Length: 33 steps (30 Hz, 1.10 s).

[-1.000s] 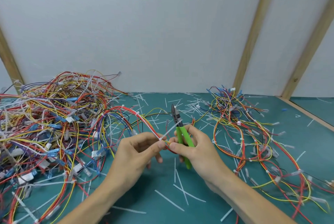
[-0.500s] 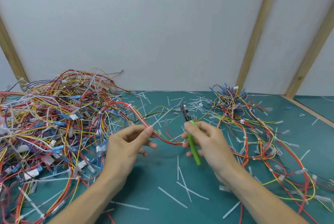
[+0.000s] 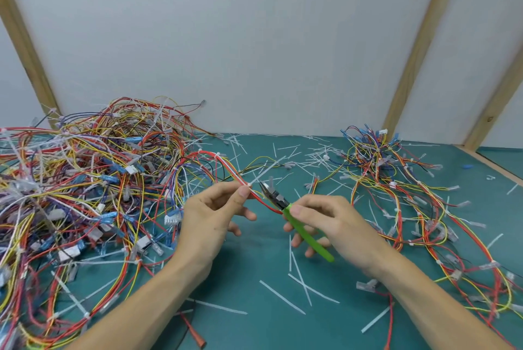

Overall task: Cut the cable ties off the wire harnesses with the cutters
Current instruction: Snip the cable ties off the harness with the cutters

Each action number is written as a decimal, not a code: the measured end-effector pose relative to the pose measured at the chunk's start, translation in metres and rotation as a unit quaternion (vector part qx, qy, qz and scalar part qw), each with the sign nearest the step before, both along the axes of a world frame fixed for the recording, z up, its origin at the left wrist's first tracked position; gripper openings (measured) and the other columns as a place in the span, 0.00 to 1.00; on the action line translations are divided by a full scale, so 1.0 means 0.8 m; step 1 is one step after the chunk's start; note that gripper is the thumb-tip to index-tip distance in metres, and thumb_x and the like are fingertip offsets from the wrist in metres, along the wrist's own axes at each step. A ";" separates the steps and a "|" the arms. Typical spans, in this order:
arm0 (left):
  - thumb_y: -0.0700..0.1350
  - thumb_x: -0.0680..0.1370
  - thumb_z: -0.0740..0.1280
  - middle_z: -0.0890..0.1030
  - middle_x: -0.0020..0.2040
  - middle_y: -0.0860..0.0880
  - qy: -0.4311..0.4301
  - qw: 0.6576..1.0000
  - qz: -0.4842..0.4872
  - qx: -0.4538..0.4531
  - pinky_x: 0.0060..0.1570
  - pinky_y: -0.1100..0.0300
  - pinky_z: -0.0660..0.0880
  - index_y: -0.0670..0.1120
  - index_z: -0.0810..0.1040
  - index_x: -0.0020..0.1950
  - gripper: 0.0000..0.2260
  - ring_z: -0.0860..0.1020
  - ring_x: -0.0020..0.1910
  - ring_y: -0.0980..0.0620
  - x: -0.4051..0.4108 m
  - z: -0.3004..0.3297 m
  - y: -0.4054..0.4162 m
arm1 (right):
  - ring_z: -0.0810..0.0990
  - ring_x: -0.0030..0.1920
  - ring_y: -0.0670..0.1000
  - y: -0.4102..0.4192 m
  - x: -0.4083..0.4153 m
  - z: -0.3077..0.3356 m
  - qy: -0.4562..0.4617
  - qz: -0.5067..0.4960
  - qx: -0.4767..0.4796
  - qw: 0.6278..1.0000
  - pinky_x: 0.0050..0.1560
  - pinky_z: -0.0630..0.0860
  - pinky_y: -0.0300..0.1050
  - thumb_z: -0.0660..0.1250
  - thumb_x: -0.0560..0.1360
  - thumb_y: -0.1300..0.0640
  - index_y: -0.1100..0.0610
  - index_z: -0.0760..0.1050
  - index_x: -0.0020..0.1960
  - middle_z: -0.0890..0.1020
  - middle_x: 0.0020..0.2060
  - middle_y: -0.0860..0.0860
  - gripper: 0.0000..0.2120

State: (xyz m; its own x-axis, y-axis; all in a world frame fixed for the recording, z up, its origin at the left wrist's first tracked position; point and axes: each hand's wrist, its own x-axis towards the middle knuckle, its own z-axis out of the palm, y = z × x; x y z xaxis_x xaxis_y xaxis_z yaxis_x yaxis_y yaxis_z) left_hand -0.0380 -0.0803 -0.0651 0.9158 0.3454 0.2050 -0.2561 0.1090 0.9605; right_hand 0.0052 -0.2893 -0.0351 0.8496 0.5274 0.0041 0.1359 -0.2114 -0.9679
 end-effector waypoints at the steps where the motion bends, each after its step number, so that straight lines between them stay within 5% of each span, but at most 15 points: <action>1: 0.50 0.73 0.73 0.87 0.45 0.45 0.001 1.000 -0.005 -0.003 0.24 0.62 0.73 0.44 0.85 0.47 0.10 0.83 0.33 0.49 0.000 0.000 0.000 | 0.86 0.41 0.55 -0.001 0.000 0.001 0.014 0.007 -0.001 1.000 0.38 0.80 0.52 0.68 0.73 0.44 0.60 0.81 0.48 0.86 0.45 0.57 0.18; 24: 0.41 0.76 0.72 0.85 0.39 0.45 -0.011 0.998 -0.023 0.053 0.23 0.65 0.68 0.38 0.78 0.47 0.08 0.71 0.21 0.51 0.000 -0.003 -0.002 | 0.86 0.39 0.54 -0.006 0.002 0.006 0.061 0.027 -0.035 0.997 0.37 0.81 0.49 0.69 0.72 0.44 0.65 0.81 0.52 0.87 0.46 0.58 0.23; 33: 0.48 0.72 0.74 0.86 0.39 0.45 -0.009 0.998 -0.037 0.056 0.23 0.64 0.68 0.38 0.79 0.47 0.14 0.70 0.20 0.52 -0.001 -0.001 -0.005 | 0.85 0.36 0.53 -0.004 0.000 0.002 -0.003 0.014 -0.050 0.999 0.34 0.79 0.51 0.70 0.81 0.51 0.61 0.81 0.45 0.87 0.43 0.55 0.13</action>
